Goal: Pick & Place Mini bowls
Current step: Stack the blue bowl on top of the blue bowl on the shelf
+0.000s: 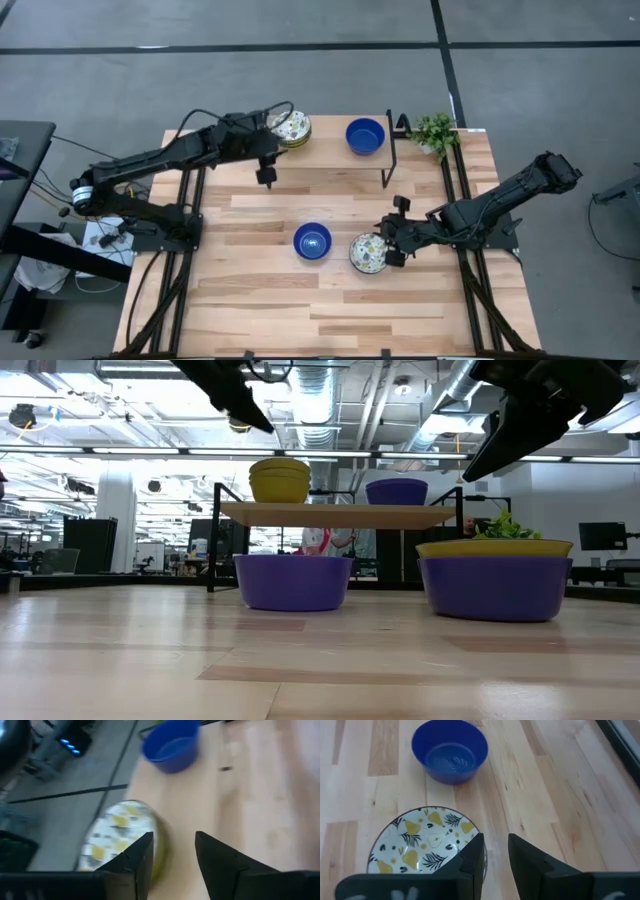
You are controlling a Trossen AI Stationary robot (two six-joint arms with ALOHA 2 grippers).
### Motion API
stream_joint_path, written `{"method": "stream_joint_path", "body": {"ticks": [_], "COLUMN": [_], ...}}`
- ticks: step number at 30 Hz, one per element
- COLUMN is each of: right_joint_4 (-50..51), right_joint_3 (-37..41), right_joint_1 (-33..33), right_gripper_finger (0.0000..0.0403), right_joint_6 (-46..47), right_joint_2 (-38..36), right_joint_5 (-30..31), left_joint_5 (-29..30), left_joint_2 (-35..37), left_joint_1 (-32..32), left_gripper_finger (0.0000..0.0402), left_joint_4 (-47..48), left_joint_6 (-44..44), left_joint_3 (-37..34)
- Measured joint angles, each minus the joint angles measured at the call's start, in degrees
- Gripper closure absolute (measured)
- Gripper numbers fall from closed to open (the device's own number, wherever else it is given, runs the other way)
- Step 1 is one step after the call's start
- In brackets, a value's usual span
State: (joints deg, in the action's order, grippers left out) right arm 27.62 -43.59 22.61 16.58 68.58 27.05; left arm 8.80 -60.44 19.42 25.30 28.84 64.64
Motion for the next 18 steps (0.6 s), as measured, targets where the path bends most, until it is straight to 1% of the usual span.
{"method": "stream_joint_path", "body": {"ticks": [4,6,8,11,13,18], "right_joint_4": [-2.9,-5.5,-8.4,-12.7,-15.2,-19.5], "right_joint_3": [0.0,0.0,0.0,0.0,0.0,0.0], "right_joint_1": [0.0,0.0,-0.3,-0.5,-1.0,-3.9], "right_gripper_finger": [0.0324,0.0323,0.0323,0.0323,0.0323,0.0324], "right_joint_6": [0.0,-0.6,-2.2,-5.6,-7.9,-11.7], "right_joint_2": [0.1,0.1,0.2,0.1,0.2,0.2], "right_joint_5": [-0.1,-0.1,-0.3,-1.8,-3.4,-8.6], "left_joint_5": [-0.3,-0.5,-1.6,-1.9,-0.7,3.4], "left_joint_2": [1.6,2.0,2.5,2.4,2.4,2.4], "left_joint_1": [-6.1,-9.9,-13.8,-19.0,-21.6,-27.1], "left_gripper_finger": [0.0256,0.0256,0.0256,0.0256,0.0256,0.0256], "left_joint_4": [4.5,5.3,5.1,4.2,1.5,-9.0], "left_joint_6": [-7.3,-11.5,-14.7,-17.1,-19.0,-24.8], "left_joint_3": [0.0,-0.7,-2.8,-7.5,-11.2,-19.6]}}
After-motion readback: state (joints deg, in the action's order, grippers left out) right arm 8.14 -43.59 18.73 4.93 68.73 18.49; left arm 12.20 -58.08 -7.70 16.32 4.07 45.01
